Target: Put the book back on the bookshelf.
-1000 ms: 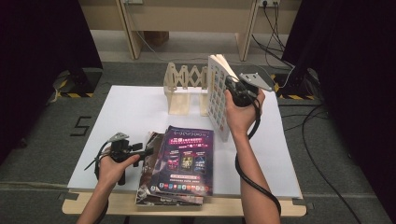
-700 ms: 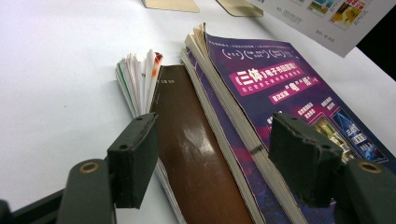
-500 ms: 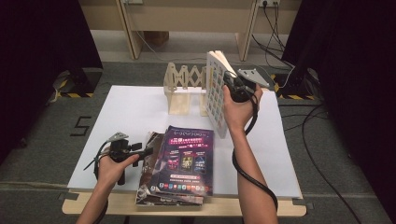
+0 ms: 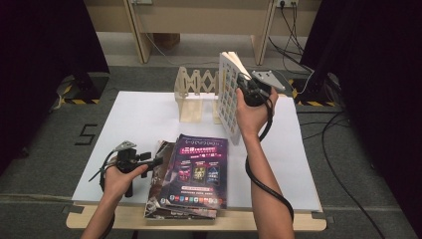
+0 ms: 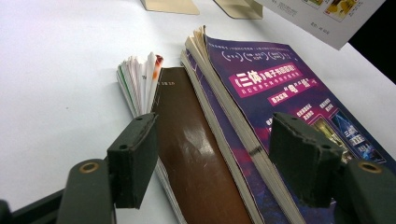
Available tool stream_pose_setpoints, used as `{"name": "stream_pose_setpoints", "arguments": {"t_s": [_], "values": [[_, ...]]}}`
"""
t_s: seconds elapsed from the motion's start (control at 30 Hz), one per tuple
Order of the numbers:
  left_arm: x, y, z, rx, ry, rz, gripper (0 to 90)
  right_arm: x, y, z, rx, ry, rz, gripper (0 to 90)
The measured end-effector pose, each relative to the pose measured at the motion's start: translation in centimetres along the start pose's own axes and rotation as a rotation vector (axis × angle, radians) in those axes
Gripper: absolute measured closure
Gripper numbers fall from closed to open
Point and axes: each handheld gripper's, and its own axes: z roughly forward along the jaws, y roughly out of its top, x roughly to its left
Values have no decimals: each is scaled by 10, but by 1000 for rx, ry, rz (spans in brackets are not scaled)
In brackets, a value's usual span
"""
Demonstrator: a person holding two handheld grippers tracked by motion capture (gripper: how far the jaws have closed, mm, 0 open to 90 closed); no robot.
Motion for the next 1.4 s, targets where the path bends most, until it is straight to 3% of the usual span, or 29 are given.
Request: {"name": "stream_pose_setpoints", "arguments": {"t_s": [1.4], "values": [[3, -1, 0, 5, 7, -1, 322, 2, 5, 21, -13, -14, 16, 746]]}}
